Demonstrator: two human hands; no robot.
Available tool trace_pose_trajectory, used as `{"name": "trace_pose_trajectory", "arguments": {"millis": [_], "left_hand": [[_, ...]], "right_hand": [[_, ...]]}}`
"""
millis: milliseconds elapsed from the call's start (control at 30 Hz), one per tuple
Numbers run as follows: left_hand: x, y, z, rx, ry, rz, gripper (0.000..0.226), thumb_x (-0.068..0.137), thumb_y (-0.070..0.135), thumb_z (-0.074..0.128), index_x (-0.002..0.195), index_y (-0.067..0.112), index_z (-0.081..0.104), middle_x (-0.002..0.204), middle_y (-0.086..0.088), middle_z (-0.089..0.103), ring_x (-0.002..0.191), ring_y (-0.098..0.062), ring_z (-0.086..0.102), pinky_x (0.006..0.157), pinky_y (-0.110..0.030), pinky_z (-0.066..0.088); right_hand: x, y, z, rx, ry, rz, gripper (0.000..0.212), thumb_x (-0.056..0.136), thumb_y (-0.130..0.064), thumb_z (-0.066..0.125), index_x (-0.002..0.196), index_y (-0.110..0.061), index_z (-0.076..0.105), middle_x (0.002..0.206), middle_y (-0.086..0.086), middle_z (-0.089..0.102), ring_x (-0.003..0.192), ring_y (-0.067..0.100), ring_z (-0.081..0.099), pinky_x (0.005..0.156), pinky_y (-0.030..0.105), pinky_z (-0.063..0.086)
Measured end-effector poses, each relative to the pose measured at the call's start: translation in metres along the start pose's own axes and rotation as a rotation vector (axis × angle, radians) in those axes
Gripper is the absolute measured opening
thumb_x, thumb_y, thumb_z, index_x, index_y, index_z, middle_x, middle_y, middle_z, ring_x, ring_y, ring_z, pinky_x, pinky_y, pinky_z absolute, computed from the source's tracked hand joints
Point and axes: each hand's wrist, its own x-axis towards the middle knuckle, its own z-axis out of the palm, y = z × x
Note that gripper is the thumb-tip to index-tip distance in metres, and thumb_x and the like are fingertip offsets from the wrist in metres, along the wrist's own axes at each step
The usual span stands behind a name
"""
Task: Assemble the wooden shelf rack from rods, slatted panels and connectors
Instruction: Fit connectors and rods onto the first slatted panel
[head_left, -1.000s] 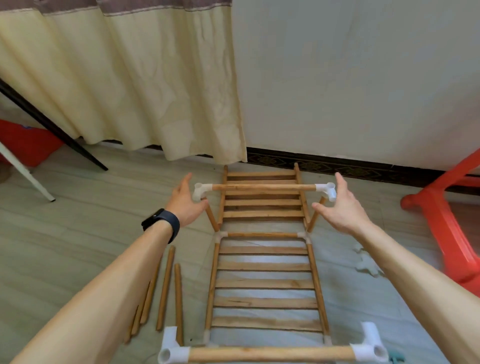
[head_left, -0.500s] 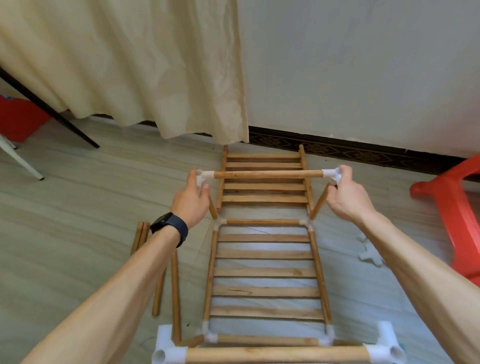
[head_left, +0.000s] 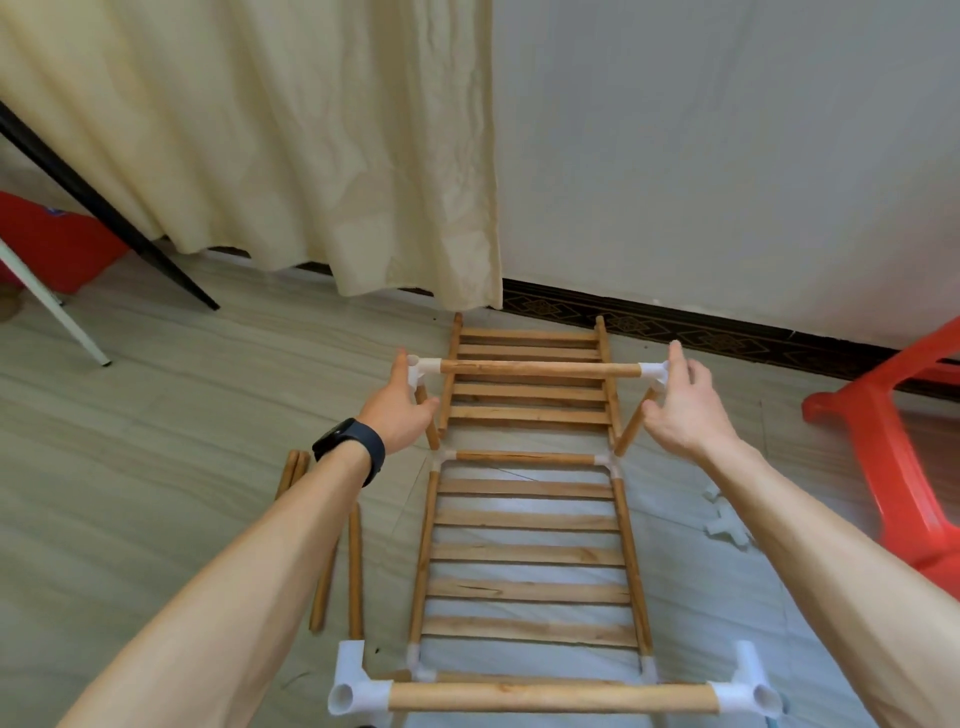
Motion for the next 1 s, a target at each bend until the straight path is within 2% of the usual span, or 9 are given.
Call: {"name": "trace_pose_trajectory", "arguments": {"millis": [100,233,567,667,733,767,833,900,1000], "left_hand": [[-0.007,0.003,-0.002,-0.108,0.058,0.03,0.073,0.103,0.025,0.05,0.161,0.027,0.006,0.144,-0.008,0.05,0.095,-0.013,0.053,0.079,-0.03,0.045],[-0.011,0.002,-0.004,-0.156,0.026,-0.017,0.075,0.1,0.015,0.049,0.159,0.035,0.008,0.146,-0.009,0.047,0.075,-0.004,0.046,0.067,-0.021,0.044],[-0.021,0.003,0.007,-0.154,0.042,-0.049,0.09,0.097,0.009,0.054,0.159,0.035,-0.006,0.156,-0.01,0.037,0.068,-0.002,0.039,0.06,-0.019,0.038],[-0.02,0.005,0.008,-0.106,0.018,-0.027,0.091,0.096,0.01,0.057,0.16,0.03,-0.005,0.136,-0.001,0.051,0.07,-0.002,0.04,0.062,-0.021,0.041],[-0.02,0.009,0.008,-0.043,0.027,-0.05,0.087,0.095,0.014,0.058,0.16,0.022,0.002,0.115,0.004,0.053,0.083,-0.01,0.053,0.075,-0.029,0.049],[-0.02,0.012,0.007,0.022,0.058,-0.073,0.086,0.094,0.019,0.06,0.159,0.018,0.005,0.125,-0.003,0.053,0.1,-0.02,0.058,0.086,-0.035,0.051],[-0.018,0.018,0.008,0.228,0.179,-0.103,0.082,0.093,0.034,0.06,0.157,0.012,0.013,0.148,-0.014,0.041,0.129,-0.034,0.047,0.105,-0.047,0.044],[-0.018,0.028,0.012,0.357,0.264,-0.049,0.079,0.093,0.045,0.057,0.154,0.014,0.018,0.154,-0.015,0.033,0.14,-0.035,0.036,0.113,-0.051,0.036],[-0.015,0.057,0.023,0.444,0.195,0.151,0.074,0.097,0.053,0.048,0.156,0.022,0.017,0.164,-0.01,0.02,0.15,-0.032,0.019,0.12,-0.055,0.022]], "right_hand": [[-0.013,-0.005,0.002,0.068,0.015,0.004,0.085,0.093,-0.009,0.052,0.16,-0.011,0.001,0.163,0.017,0.021,0.142,0.038,0.036,0.112,0.047,0.037],[-0.017,-0.006,0.0,0.148,-0.057,0.021,0.096,0.084,0.001,0.056,0.161,-0.012,-0.001,0.164,0.015,0.02,0.145,0.034,0.032,0.113,0.045,0.037],[-0.021,-0.008,-0.003,0.203,-0.111,0.006,0.097,0.085,-0.001,0.053,0.16,-0.015,-0.006,0.167,0.008,0.009,0.149,0.03,0.025,0.115,0.038,0.031],[-0.022,-0.001,-0.008,0.231,-0.135,-0.009,0.096,0.086,-0.002,0.054,0.161,-0.018,-0.003,0.168,0.007,0.012,0.148,0.03,0.028,0.113,0.037,0.033],[-0.022,0.008,-0.013,0.284,-0.155,-0.022,0.092,0.088,-0.007,0.059,0.161,-0.023,0.006,0.165,0.008,0.023,0.144,0.031,0.036,0.106,0.036,0.038],[-0.023,0.012,-0.015,0.315,-0.161,-0.031,0.088,0.089,-0.012,0.062,0.161,-0.025,0.012,0.162,0.008,0.03,0.14,0.03,0.041,0.102,0.034,0.039],[-0.021,0.022,-0.017,0.384,-0.173,-0.054,0.076,0.092,-0.026,0.066,0.157,-0.029,0.027,0.154,0.002,0.042,0.135,0.026,0.046,0.101,0.034,0.038],[-0.017,0.032,-0.017,0.471,-0.202,-0.08,0.06,0.094,-0.039,0.065,0.149,-0.031,0.042,0.147,-0.005,0.05,0.133,0.019,0.048,0.107,0.037,0.039],[-0.002,0.045,-0.011,0.647,-0.233,-0.022,0.034,0.1,-0.047,0.052,0.131,-0.032,0.057,0.132,-0.005,0.061,0.122,0.017,0.057,0.101,0.039,0.045]]}}
